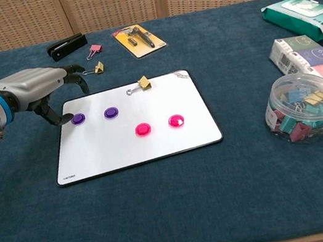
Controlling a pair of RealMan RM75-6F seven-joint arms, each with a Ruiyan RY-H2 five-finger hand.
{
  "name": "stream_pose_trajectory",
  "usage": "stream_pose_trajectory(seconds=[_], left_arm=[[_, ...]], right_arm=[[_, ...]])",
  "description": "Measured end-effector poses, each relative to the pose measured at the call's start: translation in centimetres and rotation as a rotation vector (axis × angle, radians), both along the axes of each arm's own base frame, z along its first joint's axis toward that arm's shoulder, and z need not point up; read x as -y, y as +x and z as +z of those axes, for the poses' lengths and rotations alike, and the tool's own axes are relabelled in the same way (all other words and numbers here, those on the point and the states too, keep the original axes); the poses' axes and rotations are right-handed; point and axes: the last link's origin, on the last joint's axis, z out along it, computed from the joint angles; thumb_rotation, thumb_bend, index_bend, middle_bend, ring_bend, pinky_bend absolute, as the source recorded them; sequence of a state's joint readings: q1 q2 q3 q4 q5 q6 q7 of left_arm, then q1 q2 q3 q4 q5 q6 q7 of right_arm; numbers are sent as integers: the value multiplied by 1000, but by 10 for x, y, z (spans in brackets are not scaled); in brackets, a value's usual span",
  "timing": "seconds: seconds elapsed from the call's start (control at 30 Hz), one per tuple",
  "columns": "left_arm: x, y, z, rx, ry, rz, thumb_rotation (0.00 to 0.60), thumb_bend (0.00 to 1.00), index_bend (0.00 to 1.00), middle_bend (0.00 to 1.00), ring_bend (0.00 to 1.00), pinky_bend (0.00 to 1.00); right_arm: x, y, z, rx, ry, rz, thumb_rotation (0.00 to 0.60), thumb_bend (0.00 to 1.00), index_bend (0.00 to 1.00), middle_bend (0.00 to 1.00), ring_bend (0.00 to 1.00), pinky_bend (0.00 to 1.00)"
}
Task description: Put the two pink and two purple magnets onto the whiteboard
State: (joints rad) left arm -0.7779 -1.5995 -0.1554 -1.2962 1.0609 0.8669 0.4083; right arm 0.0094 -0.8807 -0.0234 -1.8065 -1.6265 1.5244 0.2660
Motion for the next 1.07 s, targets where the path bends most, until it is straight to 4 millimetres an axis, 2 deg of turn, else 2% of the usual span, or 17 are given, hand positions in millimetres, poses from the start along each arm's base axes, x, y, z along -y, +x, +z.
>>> stream_pose_trajectory(seconds=[0.13,0.23,0.3,0.4,0.53,0.63,0.8,0.97,1.07], left_arm=[[0,3,14,25,27,-11,600,381,225,0,0,0],[3,3,30,53,59,-25,600,372,95,0,0,0],[6,0,45,76,92,-34,600,316,23,0,0,0],[14,-10,67,114,145,-37,600,165,0,0,0,0],[30,-38,94,183,212,5,600,132,0,0,0,0],[51,-65,118,213,270,35,600,125,0,0,0,0],[100,-107,156,201,348,87,600,125,0,0,0,0],[136,-125,171,227,358,148,600,125,0,0,0,0],[153,-128,177,231,382,161,600,125,0,0,0,0]], right_arm=[[0,1,-1,-1,2,6,600,25,162,0,0,0],[-1,2,-2,-3,5,10,600,25,162,0,0,0],[-1,2,-2,-3,7,14,600,25,162,0,0,0],[-2,4,-3,-1,7,20,600,25,162,0,0,0],[-4,9,-4,1,1,45,600,25,149,0,0,0],[-5,11,-5,-4,-11,63,600,24,117,0,0,0],[-4,11,-7,-48,-56,93,600,8,39,0,0,0],[-2,9,-10,-117,-127,120,600,0,0,0,0,0],[-1,7,-12,-143,-168,125,600,0,0,0,0,0]])
